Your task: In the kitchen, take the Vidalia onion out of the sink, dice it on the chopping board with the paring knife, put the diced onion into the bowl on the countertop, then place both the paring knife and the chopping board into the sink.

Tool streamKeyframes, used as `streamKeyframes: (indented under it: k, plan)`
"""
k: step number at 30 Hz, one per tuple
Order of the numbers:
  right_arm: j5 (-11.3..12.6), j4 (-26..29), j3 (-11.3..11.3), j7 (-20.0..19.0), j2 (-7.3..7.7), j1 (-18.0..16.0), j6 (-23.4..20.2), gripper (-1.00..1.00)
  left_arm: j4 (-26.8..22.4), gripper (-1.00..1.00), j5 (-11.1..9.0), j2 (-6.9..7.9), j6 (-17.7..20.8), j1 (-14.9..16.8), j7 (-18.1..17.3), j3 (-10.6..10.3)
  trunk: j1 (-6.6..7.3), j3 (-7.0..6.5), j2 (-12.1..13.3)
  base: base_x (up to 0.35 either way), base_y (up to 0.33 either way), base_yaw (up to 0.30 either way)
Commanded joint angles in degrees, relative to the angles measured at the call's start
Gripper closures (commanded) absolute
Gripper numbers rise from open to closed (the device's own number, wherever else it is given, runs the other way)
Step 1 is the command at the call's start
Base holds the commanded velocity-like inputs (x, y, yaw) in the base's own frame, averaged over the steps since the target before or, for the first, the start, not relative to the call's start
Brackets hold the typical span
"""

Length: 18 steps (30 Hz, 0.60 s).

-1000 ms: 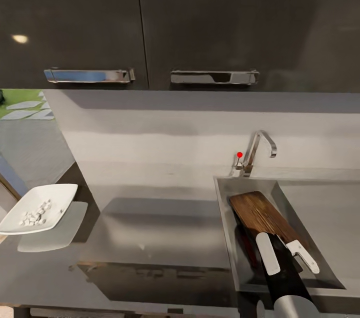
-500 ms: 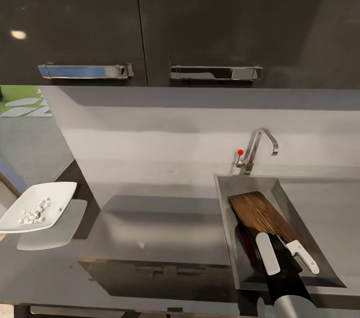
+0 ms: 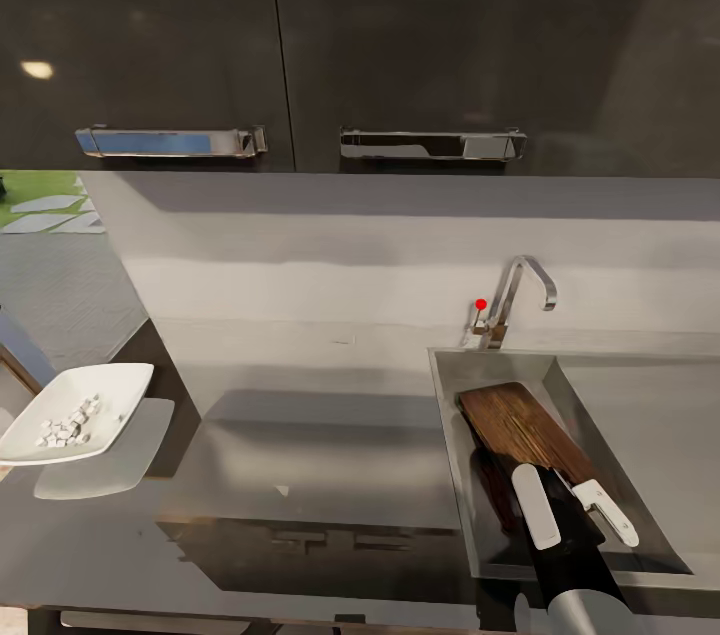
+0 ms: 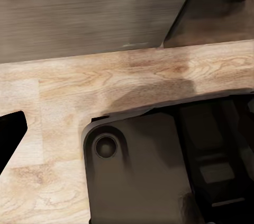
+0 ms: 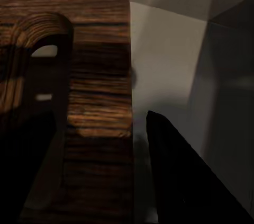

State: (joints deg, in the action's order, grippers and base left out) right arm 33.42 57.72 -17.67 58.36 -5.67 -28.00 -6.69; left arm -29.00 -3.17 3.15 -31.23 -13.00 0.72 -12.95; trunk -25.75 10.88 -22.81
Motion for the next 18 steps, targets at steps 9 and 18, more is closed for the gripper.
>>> streamKeyframes:
  k: [9, 18]
  plan:
    - [0.05, 0.12, -0.15, 0.18, -0.07, -0.04, -0.6, -1.0, -0.09, -1.0, -0.34, 0.1, -0.06, 0.0, 0.08, -0.32, -0.04, 0.1, -0.11, 0.0, 0.0, 0.0]
    - [0.08, 7.0, 0.09, -0.44, -0.1, -0.04, -1.21, -1.0, -0.09, -1.0, -0.34, 0.1, -0.06, 0.0, 0.08, -0.32, -0.04, 0.1, -0.11, 0.0, 0.0, 0.0]
